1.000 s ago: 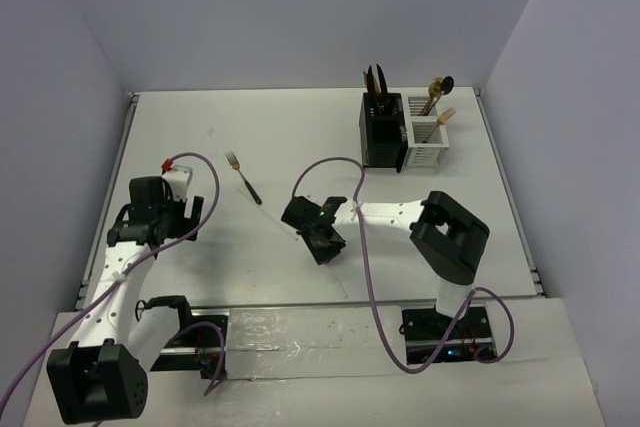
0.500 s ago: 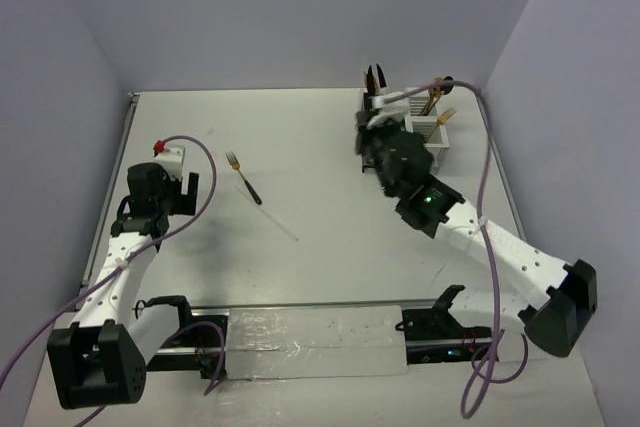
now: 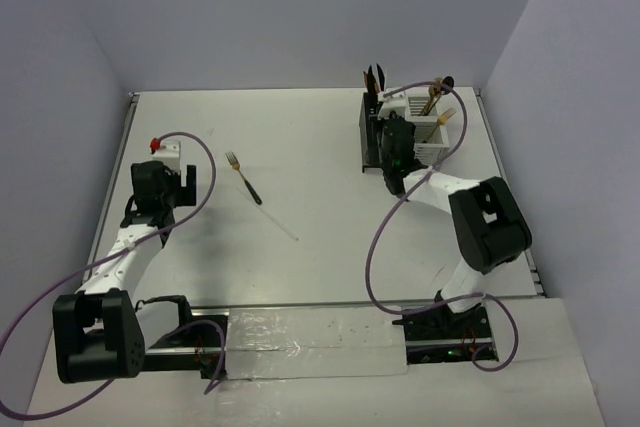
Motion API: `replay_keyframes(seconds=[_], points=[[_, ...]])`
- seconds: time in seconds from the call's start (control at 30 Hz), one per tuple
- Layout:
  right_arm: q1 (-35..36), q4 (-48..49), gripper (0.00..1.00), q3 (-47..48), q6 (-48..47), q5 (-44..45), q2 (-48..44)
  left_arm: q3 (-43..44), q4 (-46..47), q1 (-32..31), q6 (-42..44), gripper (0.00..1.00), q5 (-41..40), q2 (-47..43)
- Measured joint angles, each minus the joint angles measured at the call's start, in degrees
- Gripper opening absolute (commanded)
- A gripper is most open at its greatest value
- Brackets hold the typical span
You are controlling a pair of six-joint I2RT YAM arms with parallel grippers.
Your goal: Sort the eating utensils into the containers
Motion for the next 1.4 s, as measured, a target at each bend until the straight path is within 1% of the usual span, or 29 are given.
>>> replay_keyframes(seconds=[0.1, 0.17, 0.2, 0.23, 0.3, 0.33, 0.37, 0.4, 0.47, 0.53, 0.6, 0.67, 0.7, 0.77, 0.83, 0.9, 0.97, 1.07, 1.13, 1.27, 1.37, 1.4], points=[[-0.2, 0.3, 0.0, 0.0, 0.0, 0.0, 3.1, 0.0, 0.2, 0.0, -0.3, 0.99, 0.1, 0.0], [-0.3, -0.1, 0.0, 0.0, 0.3, -0.7, 3.3, 0.0, 0.2, 0.1, -0.3, 0.99, 0.0, 0.0], [-0.3, -0.3, 0.02, 0.0, 0.6, -1.4, 3.1, 0.0, 0.2, 0.1, -0.3, 0.99, 0.0, 0.0], [-0.3, -1.2, 0.25, 0.0, 0.9, -2.1, 2.6, 0.0, 0.2, 0.0, -0.3, 0.99, 0.1, 0.0], [-0.3, -3.8, 0.53, 0.0, 1.8, -3.4, 1.4, 0.0, 0.0, 0.1, -0.3, 0.99, 0.4, 0.0], [-0.3, -5.9, 0.64, 0.0, 2.3, -3.8, 0.4, 0.0, 0.0, 0.1, -0.3, 0.99, 0.6, 0.0], [-0.3, -7.8, 0.81, 0.1, 2.8, -4.0, -0.8, 0.0, -0.1, 0.1, -0.3, 0.99, 0.9, 0.0], [-0.3, -9.9, 0.87, 0.2, 3.6, -4.0, -2.3, 0.0, -0.1, 0.1, -0.3, 0.99, 1.3, 0.0], [-0.3, -16.0, 0.91, 1.0, 5.0, -4.6, -6.4, 0.0, -0.1, 0.1, -0.3, 0.99, 1.7, -0.1], [0.1, -24.4, 0.91, 4.2, 7.2, -5.9, -11.2, 0.0, -0.2, 0.1, -0.2, 0.99, 1.9, -0.4], [1.4, -33.3, 0.91, 10.2, 9.4, -6.7, -14.8, -0.2, 0.0, 0.1, 0.0, 0.99, 2.0, -0.8], [5.5, -42.0, 0.91, 18.3, 10.7, -8.1, -15.6, -0.8, 0.0, 0.1, 0.4, 0.99, 2.0, -1.6], [8.2, -46.1, 0.92, 22.7, 11.0, -9.7, -14.5, -1.1, 0.0, 0.1, 0.4, 0.99, 2.0, -1.8], [14.1, -52.1, 0.91, 30.9, 11.2, -14.2, -10.6, -1.5, -0.1, 0.1, 0.7, 0.99, 2.1, -2.3], [18.9, -58.6, 0.91, 38.3, 11.3, -17.6, -4.4, -2.1, -0.1, 0.1, 0.9, 0.99, 2.1, -3.0], [24.1, -64.7, 0.91, 44.9, 11.4, -19.8, 5.4, -2.5, -0.1, 0.1, 1.0, 0.99, 2.1, -3.7], [27.2, -69.9, 0.91, 49.2, 11.4, -20.7, 14.8, -2.6, -0.1, 0.1, 1.0, 0.99, 2.2, -4.2], [30.7, -77.2, 0.91, 52.0, 11.6, -21.0, 26.3, -2.6, -0.1, 0.1, 1.0, 0.99, 2.8, -4.4], [32.5, -81.2, 0.91, 52.8, 12.0, -21.1, 31.6, -2.6, -0.1, 0.1, 1.0, 0.99, 3.2, -4.4], [34.7, -85.5, 0.9, 55.6, 12.8, -21.2, 36.0, -2.6, -0.3, 0.1, 1.0, 0.99, 3.6, -4.4], [34.5, -86.1, 0.76, 59.4, 13.6, -21.1, 37.9, -2.6, -0.5, 0.1, 1.0, 0.99, 3.8, -4.4], [34.4, -86.2, 0.67, 60.4, 13.8, -21.0, 38.6, -2.6, -0.5, 0.1, 1.0, 0.99, 3.9, -4.4]])
